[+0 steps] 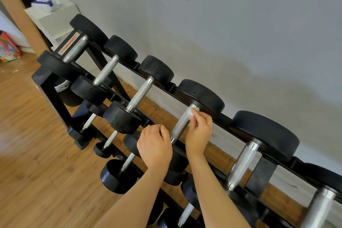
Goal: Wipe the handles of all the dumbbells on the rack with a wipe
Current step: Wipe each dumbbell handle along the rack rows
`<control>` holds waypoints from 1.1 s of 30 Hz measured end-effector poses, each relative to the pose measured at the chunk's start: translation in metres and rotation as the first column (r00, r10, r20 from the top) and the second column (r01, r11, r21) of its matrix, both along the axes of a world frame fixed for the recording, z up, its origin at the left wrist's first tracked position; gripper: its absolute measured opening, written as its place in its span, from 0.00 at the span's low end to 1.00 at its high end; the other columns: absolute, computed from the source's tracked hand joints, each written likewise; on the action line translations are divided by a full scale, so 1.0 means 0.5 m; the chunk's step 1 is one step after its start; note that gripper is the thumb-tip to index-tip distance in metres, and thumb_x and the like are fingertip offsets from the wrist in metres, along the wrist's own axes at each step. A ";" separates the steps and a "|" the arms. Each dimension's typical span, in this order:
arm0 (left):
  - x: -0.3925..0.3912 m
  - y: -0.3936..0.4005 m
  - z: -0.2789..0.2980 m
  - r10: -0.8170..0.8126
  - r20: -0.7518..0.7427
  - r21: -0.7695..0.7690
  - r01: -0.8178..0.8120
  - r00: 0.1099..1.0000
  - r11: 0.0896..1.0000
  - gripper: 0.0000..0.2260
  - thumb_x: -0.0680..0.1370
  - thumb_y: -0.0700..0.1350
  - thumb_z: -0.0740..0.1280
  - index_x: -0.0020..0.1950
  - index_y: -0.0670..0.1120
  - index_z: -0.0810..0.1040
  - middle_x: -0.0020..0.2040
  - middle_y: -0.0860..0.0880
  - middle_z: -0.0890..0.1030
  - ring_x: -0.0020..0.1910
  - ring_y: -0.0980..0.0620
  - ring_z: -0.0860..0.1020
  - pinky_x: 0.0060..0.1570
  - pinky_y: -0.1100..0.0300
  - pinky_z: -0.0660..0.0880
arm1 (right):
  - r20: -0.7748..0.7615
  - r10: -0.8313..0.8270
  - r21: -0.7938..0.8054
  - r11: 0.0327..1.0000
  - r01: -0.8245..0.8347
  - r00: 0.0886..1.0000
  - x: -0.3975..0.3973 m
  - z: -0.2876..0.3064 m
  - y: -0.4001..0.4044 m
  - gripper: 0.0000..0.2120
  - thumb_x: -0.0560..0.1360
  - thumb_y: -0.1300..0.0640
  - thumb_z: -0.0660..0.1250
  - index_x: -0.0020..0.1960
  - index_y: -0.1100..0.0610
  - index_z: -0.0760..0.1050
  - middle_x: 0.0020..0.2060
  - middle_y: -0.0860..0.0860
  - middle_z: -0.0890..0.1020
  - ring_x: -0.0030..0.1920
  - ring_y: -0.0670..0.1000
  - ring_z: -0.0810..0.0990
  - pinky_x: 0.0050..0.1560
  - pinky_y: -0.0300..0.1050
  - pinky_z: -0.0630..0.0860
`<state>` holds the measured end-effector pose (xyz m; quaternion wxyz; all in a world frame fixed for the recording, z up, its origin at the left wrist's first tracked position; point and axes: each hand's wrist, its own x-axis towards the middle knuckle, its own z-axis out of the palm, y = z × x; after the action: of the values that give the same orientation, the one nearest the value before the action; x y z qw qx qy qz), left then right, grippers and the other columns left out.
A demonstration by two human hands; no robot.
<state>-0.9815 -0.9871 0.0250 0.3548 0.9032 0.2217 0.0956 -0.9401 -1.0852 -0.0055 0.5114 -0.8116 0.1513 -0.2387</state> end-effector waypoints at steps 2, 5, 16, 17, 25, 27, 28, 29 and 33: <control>0.000 0.001 0.002 -0.005 -0.005 0.003 0.005 1.000 1.000 0.14 0.81 0.47 0.57 0.49 0.48 0.82 0.47 0.54 0.80 0.51 0.54 0.77 0.54 0.50 0.74 | 0.008 -0.050 0.058 0.997 0.050 0.999 0.016 0.008 0.000 0.12 0.77 0.62 0.66 0.59 0.58 0.80 0.52 0.46 0.73 0.46 0.38 0.76 0.45 0.29 0.73; -0.001 0.001 0.002 -0.011 -0.011 0.011 0.011 1.000 1.000 0.14 0.82 0.47 0.57 0.49 0.48 0.82 0.47 0.54 0.80 0.51 0.54 0.77 0.55 0.51 0.74 | 0.028 -0.063 0.097 0.994 0.060 0.998 0.005 0.000 0.012 0.11 0.77 0.63 0.66 0.58 0.58 0.80 0.51 0.46 0.75 0.47 0.38 0.77 0.46 0.31 0.76; -0.001 0.001 -0.002 -0.013 0.001 -0.002 0.013 1.000 1.000 0.17 0.80 0.49 0.54 0.50 0.48 0.83 0.49 0.52 0.82 0.55 0.50 0.78 0.57 0.46 0.75 | 0.018 -0.006 0.059 0.998 0.005 1.000 0.004 -0.006 -0.001 0.10 0.76 0.62 0.68 0.57 0.57 0.81 0.52 0.50 0.77 0.49 0.46 0.79 0.46 0.36 0.79; 0.000 0.001 -0.003 -0.014 -0.006 -0.002 0.014 1.000 1.000 0.17 0.80 0.49 0.54 0.50 0.49 0.83 0.50 0.52 0.82 0.56 0.50 0.78 0.57 0.45 0.74 | 0.021 -0.002 0.045 0.999 0.001 1.000 0.000 -0.009 0.004 0.10 0.76 0.62 0.68 0.56 0.57 0.81 0.52 0.51 0.77 0.49 0.47 0.79 0.46 0.37 0.79; -0.001 0.002 -0.006 -0.016 -0.018 -0.007 0.016 1.000 1.000 0.14 0.81 0.48 0.57 0.51 0.49 0.83 0.51 0.52 0.83 0.60 0.48 0.77 0.59 0.44 0.73 | 0.065 0.078 -0.235 0.970 -0.061 0.995 0.002 0.003 0.008 0.12 0.75 0.62 0.69 0.58 0.58 0.80 0.52 0.55 0.79 0.50 0.50 0.77 0.44 0.38 0.77; -0.001 0.002 -0.007 -0.019 -0.019 0.000 0.019 1.000 1.000 0.13 0.81 0.47 0.58 0.51 0.49 0.83 0.51 0.52 0.83 0.60 0.48 0.77 0.60 0.44 0.73 | 0.061 0.107 -0.346 0.935 -0.080 0.992 0.019 0.013 -0.006 0.11 0.74 0.61 0.69 0.57 0.59 0.80 0.51 0.56 0.80 0.50 0.51 0.78 0.43 0.37 0.77; -0.001 0.002 -0.006 -0.019 -0.021 0.002 0.019 1.000 1.000 0.13 0.81 0.47 0.59 0.50 0.49 0.83 0.52 0.52 0.83 0.61 0.48 0.77 0.61 0.45 0.73 | 0.053 0.126 -0.403 0.910 -0.095 0.991 0.022 0.014 -0.013 0.12 0.74 0.61 0.70 0.56 0.59 0.81 0.51 0.56 0.81 0.50 0.52 0.78 0.43 0.37 0.76; -0.001 0.001 -0.004 -0.019 -0.026 0.002 0.019 0.999 1.000 0.12 0.81 0.46 0.59 0.51 0.49 0.83 0.52 0.52 0.83 0.62 0.48 0.77 0.62 0.46 0.72 | 0.041 0.145 -0.454 0.884 -0.110 0.989 0.022 0.011 -0.020 0.12 0.73 0.61 0.71 0.56 0.60 0.81 0.51 0.56 0.81 0.50 0.52 0.78 0.43 0.37 0.76; -0.002 0.002 0.000 -0.030 -0.041 0.011 0.031 0.999 0.999 0.14 0.80 0.48 0.58 0.51 0.50 0.84 0.53 0.53 0.83 0.62 0.49 0.76 0.63 0.47 0.71 | 0.039 0.159 -0.459 0.880 -0.124 0.986 0.010 -0.007 -0.030 0.10 0.73 0.60 0.72 0.53 0.59 0.82 0.49 0.54 0.81 0.48 0.50 0.78 0.42 0.31 0.72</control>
<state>-0.9824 -0.9863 0.0249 0.3465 0.9103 0.2145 0.0731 -0.9353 -1.1001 -0.0091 0.3286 -0.9080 0.0121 -0.2597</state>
